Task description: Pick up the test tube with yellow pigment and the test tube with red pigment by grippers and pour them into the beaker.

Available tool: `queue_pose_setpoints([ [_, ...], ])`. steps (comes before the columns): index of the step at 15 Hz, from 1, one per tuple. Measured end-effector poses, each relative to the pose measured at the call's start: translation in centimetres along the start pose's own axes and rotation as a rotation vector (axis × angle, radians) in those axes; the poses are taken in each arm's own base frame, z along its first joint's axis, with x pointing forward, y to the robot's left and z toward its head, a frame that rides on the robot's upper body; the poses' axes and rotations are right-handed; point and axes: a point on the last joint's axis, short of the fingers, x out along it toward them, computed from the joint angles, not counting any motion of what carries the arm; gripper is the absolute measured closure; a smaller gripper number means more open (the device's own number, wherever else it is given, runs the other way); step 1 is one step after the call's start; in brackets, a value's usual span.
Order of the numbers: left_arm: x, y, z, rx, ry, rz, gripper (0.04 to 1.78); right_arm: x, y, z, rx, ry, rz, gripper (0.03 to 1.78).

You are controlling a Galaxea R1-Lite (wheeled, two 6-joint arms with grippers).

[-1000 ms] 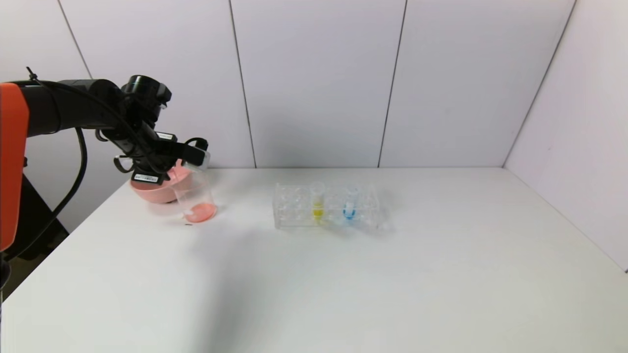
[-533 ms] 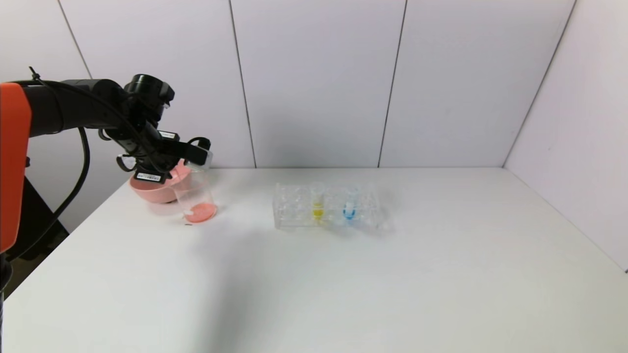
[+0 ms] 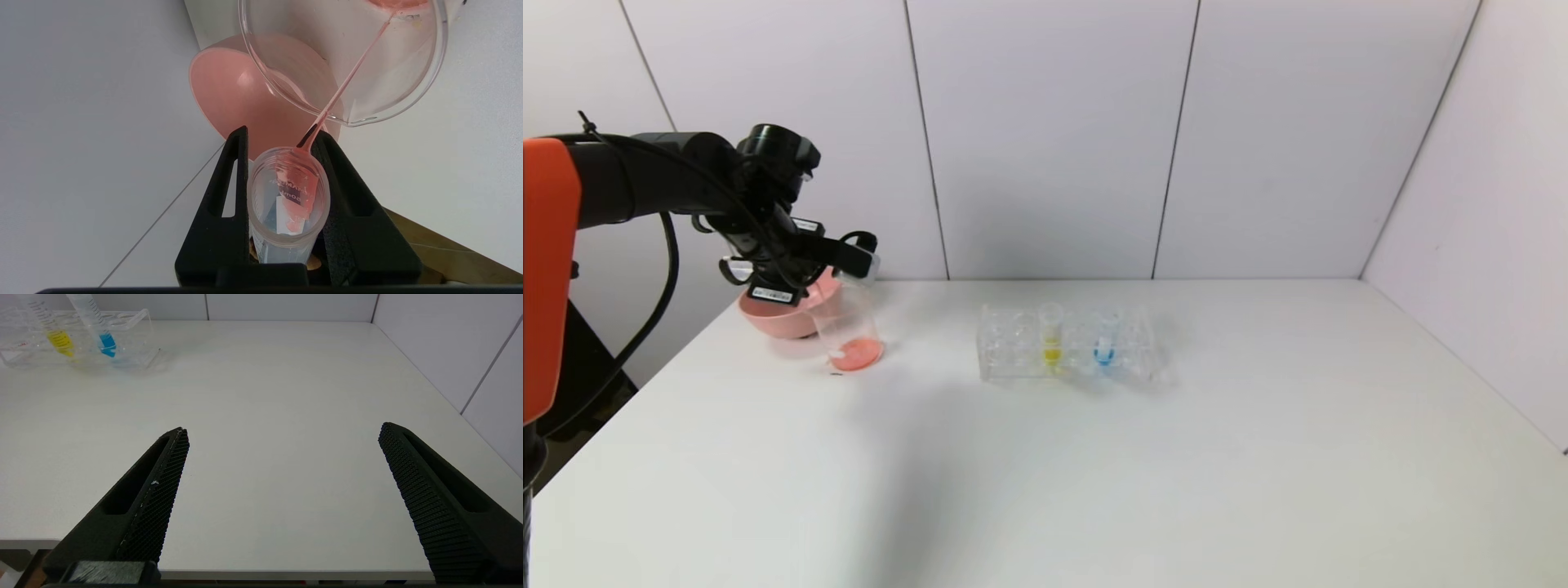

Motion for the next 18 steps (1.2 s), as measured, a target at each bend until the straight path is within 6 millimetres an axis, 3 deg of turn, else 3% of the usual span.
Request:
queue_pose_setpoints([
  [18,-0.12,0.23,0.14,0.179,0.080,0.013,1.30,0.00,0.00,0.00,0.000,0.000,0.000,0.11],
])
